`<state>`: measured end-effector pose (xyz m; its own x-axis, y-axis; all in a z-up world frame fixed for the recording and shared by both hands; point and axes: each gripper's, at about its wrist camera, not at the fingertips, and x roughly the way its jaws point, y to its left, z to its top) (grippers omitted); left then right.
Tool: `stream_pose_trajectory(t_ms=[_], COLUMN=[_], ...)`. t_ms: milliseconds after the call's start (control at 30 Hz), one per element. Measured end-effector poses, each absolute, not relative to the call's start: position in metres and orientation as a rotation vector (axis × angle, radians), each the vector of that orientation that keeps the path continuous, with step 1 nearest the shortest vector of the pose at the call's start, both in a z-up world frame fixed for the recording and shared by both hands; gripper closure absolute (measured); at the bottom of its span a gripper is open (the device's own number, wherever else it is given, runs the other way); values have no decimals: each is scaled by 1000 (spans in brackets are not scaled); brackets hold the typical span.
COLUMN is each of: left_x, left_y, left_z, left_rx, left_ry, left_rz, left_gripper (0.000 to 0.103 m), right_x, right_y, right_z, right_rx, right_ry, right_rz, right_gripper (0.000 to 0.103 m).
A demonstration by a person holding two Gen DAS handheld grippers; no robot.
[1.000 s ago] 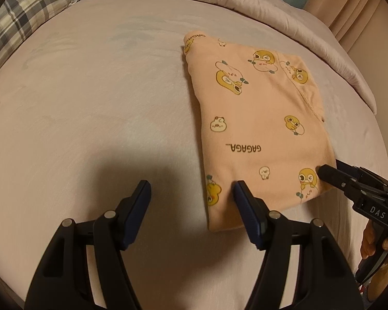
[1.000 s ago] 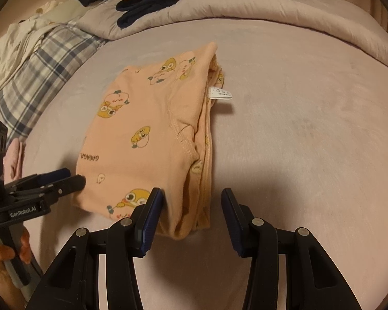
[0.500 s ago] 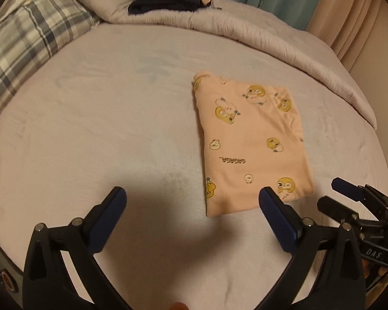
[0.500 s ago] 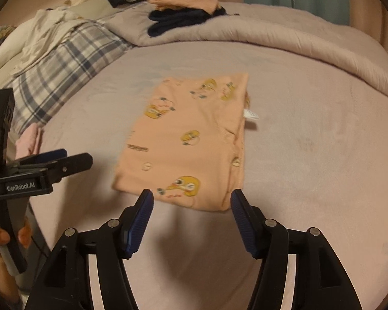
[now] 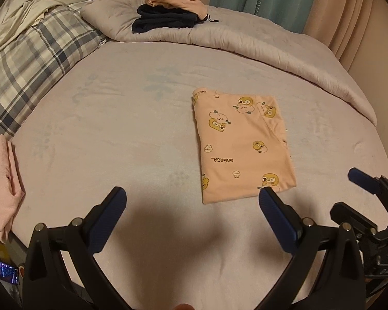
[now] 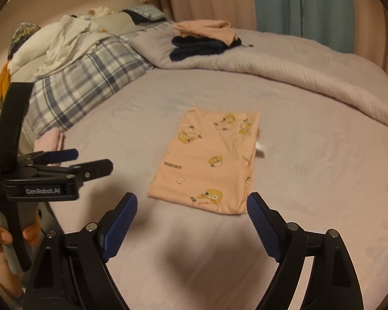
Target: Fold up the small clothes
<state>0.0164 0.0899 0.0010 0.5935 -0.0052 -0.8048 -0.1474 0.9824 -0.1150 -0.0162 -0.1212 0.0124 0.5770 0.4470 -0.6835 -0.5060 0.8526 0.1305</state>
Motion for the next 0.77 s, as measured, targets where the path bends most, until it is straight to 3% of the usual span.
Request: stream_pose_trajectory(t_ms=[300, 433, 767], left_x=[5, 2, 1], left_y=[79, 76, 75], left_z=[12, 16, 18], left_rx=[-139, -136, -138], left_ry=[920, 908, 899], left_rz=[87, 92, 95], left_gripper=[1, 1, 1], right_x=[-25, -26, -26], right_y=[-116, -117, -123], right_z=[18, 19, 20], right_rx=[-78, -68, -41], right_ry=[756, 750, 754], right_rz=[545, 547, 530], right_gripper=[8, 2, 2])
